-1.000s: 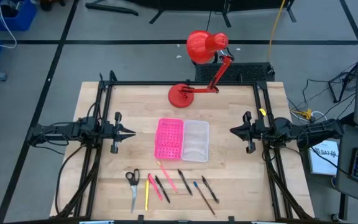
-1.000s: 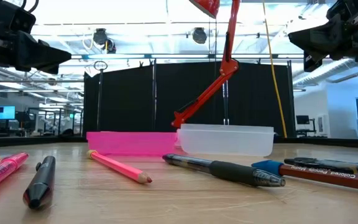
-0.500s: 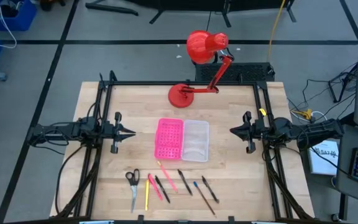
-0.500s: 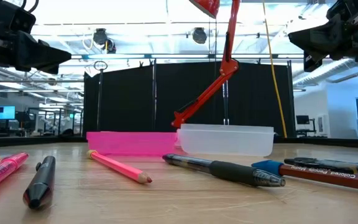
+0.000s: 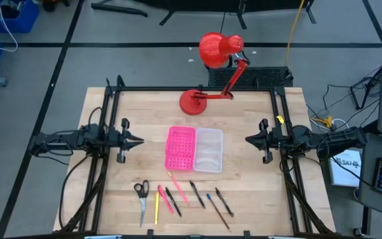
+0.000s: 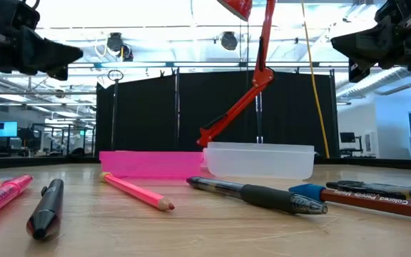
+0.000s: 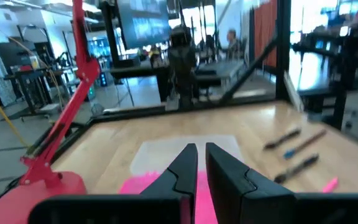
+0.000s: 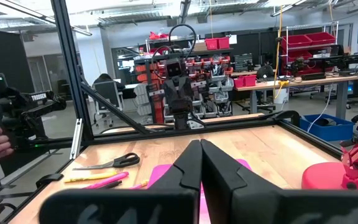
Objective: Pick & place school supplies into a supply box
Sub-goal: Put the black scissors into the pink supply box
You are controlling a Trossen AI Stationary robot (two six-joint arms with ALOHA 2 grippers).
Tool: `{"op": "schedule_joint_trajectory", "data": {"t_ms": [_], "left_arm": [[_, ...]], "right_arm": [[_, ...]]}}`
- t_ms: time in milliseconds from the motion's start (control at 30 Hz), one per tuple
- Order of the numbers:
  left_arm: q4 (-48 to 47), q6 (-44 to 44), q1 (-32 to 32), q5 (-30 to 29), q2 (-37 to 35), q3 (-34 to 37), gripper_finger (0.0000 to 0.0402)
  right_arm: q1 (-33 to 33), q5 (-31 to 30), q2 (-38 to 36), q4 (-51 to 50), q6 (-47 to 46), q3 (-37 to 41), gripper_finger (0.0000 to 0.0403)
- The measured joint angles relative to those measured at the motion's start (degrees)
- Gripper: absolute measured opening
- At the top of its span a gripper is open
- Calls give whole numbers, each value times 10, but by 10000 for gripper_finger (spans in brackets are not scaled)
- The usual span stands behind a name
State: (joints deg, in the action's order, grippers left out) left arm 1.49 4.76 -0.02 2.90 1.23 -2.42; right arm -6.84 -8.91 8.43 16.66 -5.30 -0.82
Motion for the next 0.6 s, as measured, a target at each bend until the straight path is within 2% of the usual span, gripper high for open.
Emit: {"op": "schedule_joint_trajectory", "data": {"t_ms": [200, 433, 600], "left_arm": [[28, -92, 0, 0, 0, 0, 42], [28, -118, 0, -2, 0, 0, 42], [33, -220, 0, -56, 5, -1, 42]], "right_arm": [[0, 0, 0, 0, 0, 0, 0], [0, 0, 0, 0, 0, 0, 0], [0, -1, 0, 6, 15, 0, 0]]}}
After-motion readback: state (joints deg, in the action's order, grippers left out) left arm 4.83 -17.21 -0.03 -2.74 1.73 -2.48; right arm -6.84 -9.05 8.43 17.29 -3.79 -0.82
